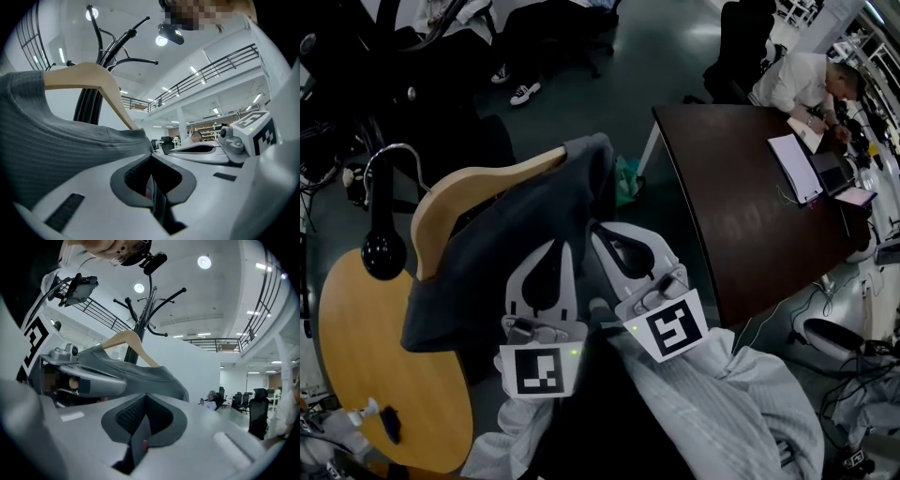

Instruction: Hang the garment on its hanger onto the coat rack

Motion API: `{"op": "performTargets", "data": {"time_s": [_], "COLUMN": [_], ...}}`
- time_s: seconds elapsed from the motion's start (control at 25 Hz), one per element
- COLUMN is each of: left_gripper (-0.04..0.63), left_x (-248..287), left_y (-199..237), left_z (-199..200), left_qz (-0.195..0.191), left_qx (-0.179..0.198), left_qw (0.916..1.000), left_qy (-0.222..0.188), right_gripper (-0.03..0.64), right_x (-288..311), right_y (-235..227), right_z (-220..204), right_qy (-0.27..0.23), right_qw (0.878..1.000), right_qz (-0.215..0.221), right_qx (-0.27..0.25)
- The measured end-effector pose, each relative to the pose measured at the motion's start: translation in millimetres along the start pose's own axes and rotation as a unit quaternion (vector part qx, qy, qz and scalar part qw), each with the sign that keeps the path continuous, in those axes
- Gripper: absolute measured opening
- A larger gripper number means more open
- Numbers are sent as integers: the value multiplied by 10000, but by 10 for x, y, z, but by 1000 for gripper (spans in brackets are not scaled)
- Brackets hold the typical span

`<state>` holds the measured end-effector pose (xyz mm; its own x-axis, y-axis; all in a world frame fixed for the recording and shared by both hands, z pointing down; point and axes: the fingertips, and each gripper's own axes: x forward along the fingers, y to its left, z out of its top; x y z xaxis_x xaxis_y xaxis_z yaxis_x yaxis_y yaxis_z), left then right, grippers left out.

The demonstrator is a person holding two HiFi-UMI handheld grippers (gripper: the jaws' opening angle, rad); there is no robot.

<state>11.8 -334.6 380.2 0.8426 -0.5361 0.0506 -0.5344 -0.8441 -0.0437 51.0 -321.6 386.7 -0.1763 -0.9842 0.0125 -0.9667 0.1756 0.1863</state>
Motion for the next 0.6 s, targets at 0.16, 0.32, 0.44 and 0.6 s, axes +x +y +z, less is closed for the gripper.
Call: {"op": "performTargets", "data": {"time_s": [0.16, 0.32, 0.44, 0.6], "left_gripper": [5, 5, 5, 5], "left_x": [93, 136, 139, 169], "left_y": [-4, 6, 31, 30], "left_z": [62, 83, 70, 70], "left_qz": [57, 63, 92, 67], "left_qx": [86, 129, 199, 184], "left_qw": [9999, 9999, 9997, 9998], "left_qy": [-39, -68, -61, -40], "right_gripper": [0, 0, 0, 0], "right_x": [34, 56, 56, 66], "right_y": [-83, -132, -137, -157], "right_z": [59, 73, 59, 61], "right_qy": [-107, -189, -193, -191], "right_qw": [9999, 9998, 9998, 9998], "right_qz": [19, 1, 6, 1], "right_qx": [-47, 46, 71, 91]}}
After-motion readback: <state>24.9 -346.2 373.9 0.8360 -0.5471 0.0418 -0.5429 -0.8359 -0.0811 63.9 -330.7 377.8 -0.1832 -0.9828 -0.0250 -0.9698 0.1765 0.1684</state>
